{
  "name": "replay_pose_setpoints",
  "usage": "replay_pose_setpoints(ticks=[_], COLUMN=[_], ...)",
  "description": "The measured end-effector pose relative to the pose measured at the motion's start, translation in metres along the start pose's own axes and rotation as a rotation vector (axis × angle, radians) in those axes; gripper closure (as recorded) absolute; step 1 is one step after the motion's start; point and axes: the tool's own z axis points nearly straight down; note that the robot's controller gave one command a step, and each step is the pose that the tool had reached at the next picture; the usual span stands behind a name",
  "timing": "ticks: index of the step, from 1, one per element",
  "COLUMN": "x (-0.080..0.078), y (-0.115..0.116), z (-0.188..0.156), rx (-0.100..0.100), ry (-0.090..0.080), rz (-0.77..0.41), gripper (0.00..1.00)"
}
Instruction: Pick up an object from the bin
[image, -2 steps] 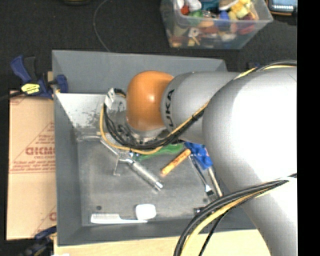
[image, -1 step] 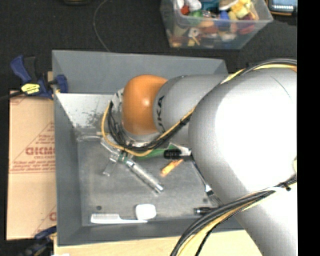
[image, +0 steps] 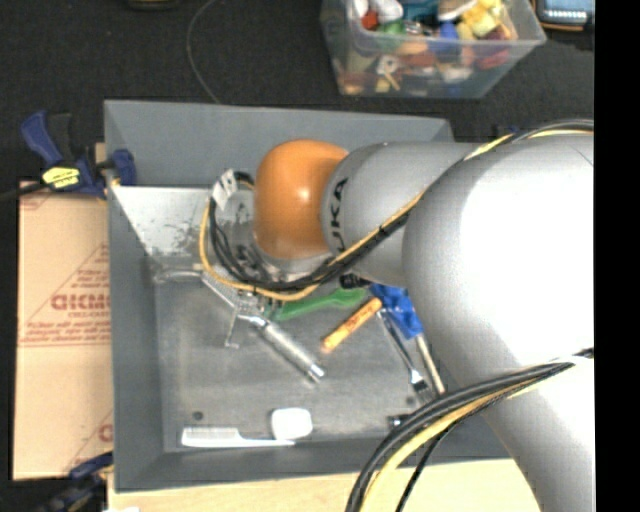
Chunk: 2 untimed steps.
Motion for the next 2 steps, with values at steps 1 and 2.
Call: replay_pose_setpoints(ticks=[1,2], x=[0.0132,0.0132], y=[0.0106,0.0105], z=[-0.0012,-0.0012], rx=[-0.005,-0.005], ry=[-0.003,-0.003], rz=[0.268,0.269], gripper=[1.0,1.0])
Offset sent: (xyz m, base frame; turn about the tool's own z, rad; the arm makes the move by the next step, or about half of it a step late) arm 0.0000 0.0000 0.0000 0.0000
